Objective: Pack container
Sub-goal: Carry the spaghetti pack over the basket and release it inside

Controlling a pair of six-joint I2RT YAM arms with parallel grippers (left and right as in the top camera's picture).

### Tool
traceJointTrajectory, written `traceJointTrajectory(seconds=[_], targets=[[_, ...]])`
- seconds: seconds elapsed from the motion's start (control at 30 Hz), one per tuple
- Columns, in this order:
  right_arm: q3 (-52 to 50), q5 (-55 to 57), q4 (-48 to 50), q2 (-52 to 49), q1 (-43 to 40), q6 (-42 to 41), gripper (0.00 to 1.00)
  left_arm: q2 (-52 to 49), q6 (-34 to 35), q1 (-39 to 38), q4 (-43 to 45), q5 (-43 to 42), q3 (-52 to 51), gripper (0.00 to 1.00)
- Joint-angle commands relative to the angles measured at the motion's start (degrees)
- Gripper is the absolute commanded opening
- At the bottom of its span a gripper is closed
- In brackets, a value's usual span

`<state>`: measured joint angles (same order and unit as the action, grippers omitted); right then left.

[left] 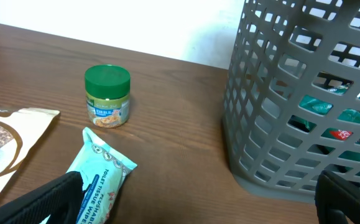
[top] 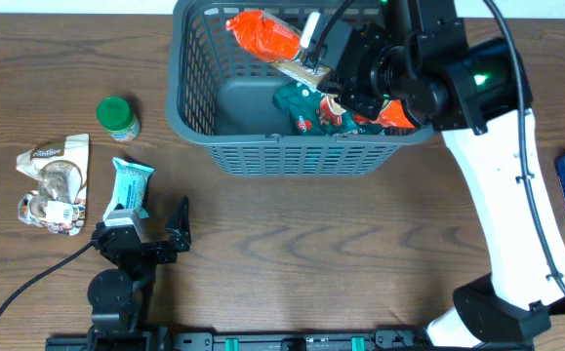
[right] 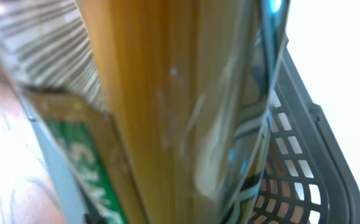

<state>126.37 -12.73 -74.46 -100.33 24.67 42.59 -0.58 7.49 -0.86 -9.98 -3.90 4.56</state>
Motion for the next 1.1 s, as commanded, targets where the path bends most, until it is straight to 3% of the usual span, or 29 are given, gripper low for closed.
traceJointTrajectory(seconds=[0.0,0.33,0.77,1.07], targets=[[1.8,-0.8,-0.1,0.1,0.5,3.3,0.01,0.3,-0.3,0.2,-0.4,0.0,-1.4,0.99],[0.1,-1.7,-6.5,-5.9,0.5,5.5,0.01,0.3,-0.3,0.2,-0.4,0.0,-1.4,0.99],[-11.9,-5.2,-2.0,-7.7,0.5,5.5,0.01,0.3,-0.3,0.2,-0.4,0.0,-1.4,0.99],[-13.0,-5.3,-1.8,-7.7,0.5,5.2,0.01,0.3,-0.3,0.2,-0.4,0.0,-1.4,0.99]])
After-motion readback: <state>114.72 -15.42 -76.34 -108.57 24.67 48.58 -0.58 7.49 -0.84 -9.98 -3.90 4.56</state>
